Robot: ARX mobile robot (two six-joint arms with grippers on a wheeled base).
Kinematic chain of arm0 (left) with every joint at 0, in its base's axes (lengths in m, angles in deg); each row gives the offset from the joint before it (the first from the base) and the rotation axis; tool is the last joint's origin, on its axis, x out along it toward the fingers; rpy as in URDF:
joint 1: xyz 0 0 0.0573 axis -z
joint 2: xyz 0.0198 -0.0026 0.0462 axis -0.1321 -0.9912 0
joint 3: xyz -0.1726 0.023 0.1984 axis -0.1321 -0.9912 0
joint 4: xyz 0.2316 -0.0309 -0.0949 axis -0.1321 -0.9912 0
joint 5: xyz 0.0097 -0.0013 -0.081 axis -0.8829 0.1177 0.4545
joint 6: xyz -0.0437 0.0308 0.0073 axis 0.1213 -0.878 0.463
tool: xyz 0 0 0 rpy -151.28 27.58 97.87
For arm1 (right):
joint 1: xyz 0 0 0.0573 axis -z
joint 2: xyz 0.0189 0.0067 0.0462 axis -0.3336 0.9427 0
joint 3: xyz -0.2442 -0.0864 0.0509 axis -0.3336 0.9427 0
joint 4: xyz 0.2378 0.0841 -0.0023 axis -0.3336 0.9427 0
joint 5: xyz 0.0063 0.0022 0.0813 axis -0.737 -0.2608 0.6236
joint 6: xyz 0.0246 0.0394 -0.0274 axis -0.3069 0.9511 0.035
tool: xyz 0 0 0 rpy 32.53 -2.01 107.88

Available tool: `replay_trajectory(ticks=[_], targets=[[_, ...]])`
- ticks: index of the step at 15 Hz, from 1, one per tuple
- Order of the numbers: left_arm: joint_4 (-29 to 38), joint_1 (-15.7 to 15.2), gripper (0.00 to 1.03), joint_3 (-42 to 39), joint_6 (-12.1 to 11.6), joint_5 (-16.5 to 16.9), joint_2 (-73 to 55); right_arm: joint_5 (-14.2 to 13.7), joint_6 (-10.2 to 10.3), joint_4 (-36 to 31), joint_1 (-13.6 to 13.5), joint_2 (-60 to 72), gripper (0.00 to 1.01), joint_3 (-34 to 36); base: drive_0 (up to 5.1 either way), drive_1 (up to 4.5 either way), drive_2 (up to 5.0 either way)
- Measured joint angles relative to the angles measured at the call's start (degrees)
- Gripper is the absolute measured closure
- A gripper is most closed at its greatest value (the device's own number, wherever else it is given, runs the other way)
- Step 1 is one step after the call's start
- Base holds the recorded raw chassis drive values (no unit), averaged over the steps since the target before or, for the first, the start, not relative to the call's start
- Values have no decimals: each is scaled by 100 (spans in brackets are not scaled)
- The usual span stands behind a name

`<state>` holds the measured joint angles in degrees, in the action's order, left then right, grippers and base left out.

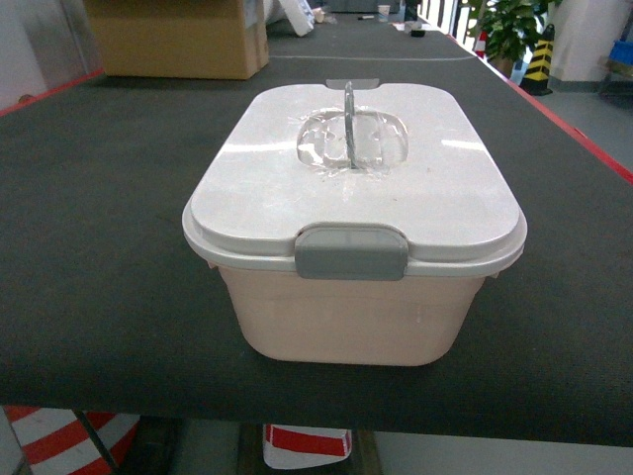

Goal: Pick capacitor and pack into box

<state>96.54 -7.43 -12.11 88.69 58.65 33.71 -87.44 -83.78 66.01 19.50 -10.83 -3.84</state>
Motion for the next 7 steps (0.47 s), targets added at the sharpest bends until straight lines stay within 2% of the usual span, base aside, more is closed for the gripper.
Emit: replay_trajectory(ticks=[5,6,7], targets=[[-573,0,101,0,0,0,538,0,0,0,0,0,3,0,0,0,0],[-1423,0,101,4,-2,15,1080,0,0,0,0,0,3,0,0,0,0],[-1486,0,101,4,-4,9,1451,2,0,2,0,0,3,0,0,0,0]])
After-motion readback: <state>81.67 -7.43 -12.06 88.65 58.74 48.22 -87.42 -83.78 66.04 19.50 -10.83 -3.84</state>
